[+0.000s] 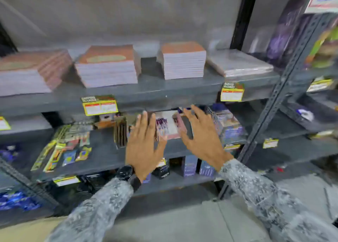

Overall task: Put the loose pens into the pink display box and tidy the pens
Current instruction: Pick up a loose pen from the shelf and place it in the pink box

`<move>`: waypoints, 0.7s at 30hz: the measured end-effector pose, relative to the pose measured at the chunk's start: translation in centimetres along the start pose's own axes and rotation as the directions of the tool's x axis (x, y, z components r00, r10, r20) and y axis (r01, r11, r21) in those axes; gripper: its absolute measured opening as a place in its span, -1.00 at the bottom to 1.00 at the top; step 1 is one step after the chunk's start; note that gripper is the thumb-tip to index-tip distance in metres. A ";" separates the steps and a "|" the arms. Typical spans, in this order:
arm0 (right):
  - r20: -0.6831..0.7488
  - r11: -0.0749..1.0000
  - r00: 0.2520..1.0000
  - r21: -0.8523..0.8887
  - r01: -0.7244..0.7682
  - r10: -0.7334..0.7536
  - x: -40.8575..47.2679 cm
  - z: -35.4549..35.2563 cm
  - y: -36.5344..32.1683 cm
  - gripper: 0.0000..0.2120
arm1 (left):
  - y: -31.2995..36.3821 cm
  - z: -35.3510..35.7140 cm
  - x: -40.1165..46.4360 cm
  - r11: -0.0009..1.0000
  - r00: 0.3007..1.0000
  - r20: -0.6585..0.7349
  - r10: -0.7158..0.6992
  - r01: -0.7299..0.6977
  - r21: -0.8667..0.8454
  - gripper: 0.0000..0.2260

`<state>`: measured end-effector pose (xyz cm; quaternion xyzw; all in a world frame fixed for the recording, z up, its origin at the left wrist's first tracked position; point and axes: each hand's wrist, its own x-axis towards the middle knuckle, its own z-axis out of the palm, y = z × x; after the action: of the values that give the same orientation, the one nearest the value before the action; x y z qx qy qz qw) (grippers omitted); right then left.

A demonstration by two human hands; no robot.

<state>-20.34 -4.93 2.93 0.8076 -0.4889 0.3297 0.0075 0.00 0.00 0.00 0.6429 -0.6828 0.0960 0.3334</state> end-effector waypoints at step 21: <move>0.361 0.884 0.810 -0.255 -0.392 0.463 3.9 17.4 17.6 -0.77 | -10.6 23.4 -4.4 0.961 0.830 0.504 -0.239 0.128 0.246 -0.29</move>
<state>-23.95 -22.97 -14.05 0.7238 -0.6747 0.1027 -0.1022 1.96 -11.12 -23.47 0.7376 -0.6695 -0.0486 0.0735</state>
